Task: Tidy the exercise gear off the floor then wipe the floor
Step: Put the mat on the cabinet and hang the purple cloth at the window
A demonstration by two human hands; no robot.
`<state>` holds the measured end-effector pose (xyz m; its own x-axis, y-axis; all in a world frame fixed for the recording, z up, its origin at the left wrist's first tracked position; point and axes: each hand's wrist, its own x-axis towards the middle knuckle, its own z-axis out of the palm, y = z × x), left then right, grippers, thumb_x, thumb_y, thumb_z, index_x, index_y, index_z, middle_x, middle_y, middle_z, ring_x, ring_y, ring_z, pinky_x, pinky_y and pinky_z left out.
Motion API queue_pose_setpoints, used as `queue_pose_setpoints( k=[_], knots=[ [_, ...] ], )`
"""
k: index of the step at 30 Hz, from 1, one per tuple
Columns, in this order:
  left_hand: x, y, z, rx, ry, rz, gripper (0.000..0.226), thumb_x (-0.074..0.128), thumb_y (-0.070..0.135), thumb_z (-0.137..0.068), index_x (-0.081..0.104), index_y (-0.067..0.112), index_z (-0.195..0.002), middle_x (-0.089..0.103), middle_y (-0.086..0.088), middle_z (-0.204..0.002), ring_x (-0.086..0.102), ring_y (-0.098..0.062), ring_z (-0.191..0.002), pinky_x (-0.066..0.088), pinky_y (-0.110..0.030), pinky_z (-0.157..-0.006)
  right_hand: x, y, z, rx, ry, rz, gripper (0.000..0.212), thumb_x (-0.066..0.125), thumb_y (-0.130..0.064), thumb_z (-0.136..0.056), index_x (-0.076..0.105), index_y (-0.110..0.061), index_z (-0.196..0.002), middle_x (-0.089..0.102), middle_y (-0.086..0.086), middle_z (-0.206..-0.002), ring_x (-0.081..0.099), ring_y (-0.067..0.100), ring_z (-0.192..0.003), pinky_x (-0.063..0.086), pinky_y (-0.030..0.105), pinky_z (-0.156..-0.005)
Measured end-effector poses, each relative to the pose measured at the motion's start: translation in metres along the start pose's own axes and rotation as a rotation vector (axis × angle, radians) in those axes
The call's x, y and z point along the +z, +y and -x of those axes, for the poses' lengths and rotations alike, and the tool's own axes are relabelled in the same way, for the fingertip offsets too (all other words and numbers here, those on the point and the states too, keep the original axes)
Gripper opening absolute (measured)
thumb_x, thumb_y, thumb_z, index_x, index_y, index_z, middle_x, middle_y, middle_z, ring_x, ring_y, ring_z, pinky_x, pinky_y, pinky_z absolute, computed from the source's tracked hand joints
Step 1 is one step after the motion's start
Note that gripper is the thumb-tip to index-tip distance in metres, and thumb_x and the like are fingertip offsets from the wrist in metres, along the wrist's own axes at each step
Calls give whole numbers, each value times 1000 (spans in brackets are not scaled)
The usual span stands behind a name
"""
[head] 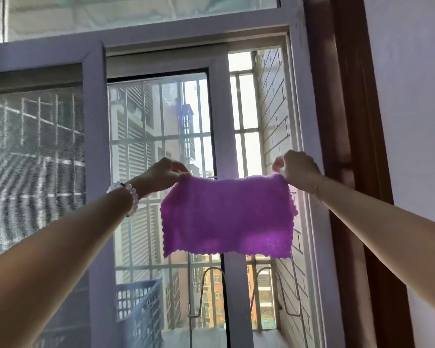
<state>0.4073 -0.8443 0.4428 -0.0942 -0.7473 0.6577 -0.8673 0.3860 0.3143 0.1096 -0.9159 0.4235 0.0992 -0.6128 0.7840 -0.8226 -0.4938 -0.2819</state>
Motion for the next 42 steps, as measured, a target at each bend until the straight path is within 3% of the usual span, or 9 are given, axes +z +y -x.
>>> queue_pose_setpoints(
  k=[6, 8, 12, 18, 21, 25, 33, 38, 42],
  knots=[
    [3, 2, 11, 54, -98, 64, 10, 70, 9, -80, 66, 17, -74, 65, -9, -78, 57, -18, -73, 46, -20, -67, -5, -16, 12, -96, -66, -224, 27, 57, -27, -93, 70, -5, -101, 71, 9, -102, 65, 24, -95, 46, 30, -84],
    [8, 5, 12, 53, -78, 65, 0, 68, 12, -82, 68, 12, -82, 65, -3, -80, 58, -12, -74, 45, -19, -71, -8, -19, 17, -115, -139, -251, 31, 63, -34, -87, 71, -7, -98, 71, 5, -97, 64, 19, -90, 45, 26, -75],
    [18, 11, 12, 95, -81, -15, 19, 67, 11, -83, 69, 4, -100, 66, -3, -94, 57, -2, -79, 43, -16, -79, -10, -14, 23, -130, -189, -266, 24, 79, -25, -73, 70, -14, -93, 67, -2, -93, 58, 3, -76, 39, 14, -60],
    [27, 14, 12, 117, 47, -135, 9, 68, 11, -82, 71, 7, -89, 63, 4, -84, 52, 2, -70, 37, -13, -64, -11, -15, 30, -139, -63, -251, 8, 73, -8, -76, 74, -15, -79, 66, -5, -75, 60, 7, -75, 46, 22, -74],
    [23, 15, 11, 108, 106, -134, 8, 65, 8, -84, 72, 6, -88, 68, -2, -89, 56, -9, -80, 40, -21, -74, -20, -20, 26, -130, 3, -234, 13, 67, -7, -80, 76, -15, -80, 67, -6, -74, 56, 2, -72, 40, 21, -74],
    [20, 23, 9, 75, 189, -142, 14, 60, 5, -86, 73, 6, -90, 71, -9, -98, 60, -18, -92, 39, -23, -80, -23, -25, 15, -97, 103, -202, 21, 60, -2, -81, 77, -14, -84, 74, 2, -86, 62, 15, -87, 40, 21, -76],
    [33, 27, 13, -14, 103, -179, 21, 54, 4, -89, 73, 9, -96, 69, -7, -109, 61, -22, -105, 39, -23, -80, 0, -9, 20, -33, -98, -167, 31, 52, 4, -84, 75, -15, -86, 73, 2, -94, 64, 18, -92, 44, 25, -77],
    [35, 25, 21, 1, 104, -153, 25, 52, -2, -89, 70, 7, -103, 69, -10, -110, 63, -22, -104, 40, -21, -82, -12, -10, 33, -40, -87, -198, 38, 43, 8, -85, 67, -8, -109, 69, 8, -109, 63, 19, -98, 49, 29, -87],
    [33, 27, 31, -4, 232, -114, 29, 48, -4, -89, 65, 8, -110, 67, -10, -111, 62, -24, -102, 44, -26, -89, -20, -17, 46, -62, 23, -215, 27, 48, -3, -92, 67, -12, -110, 67, 2, -102, 54, 2, -64, 36, 7, -54]
  ],
)
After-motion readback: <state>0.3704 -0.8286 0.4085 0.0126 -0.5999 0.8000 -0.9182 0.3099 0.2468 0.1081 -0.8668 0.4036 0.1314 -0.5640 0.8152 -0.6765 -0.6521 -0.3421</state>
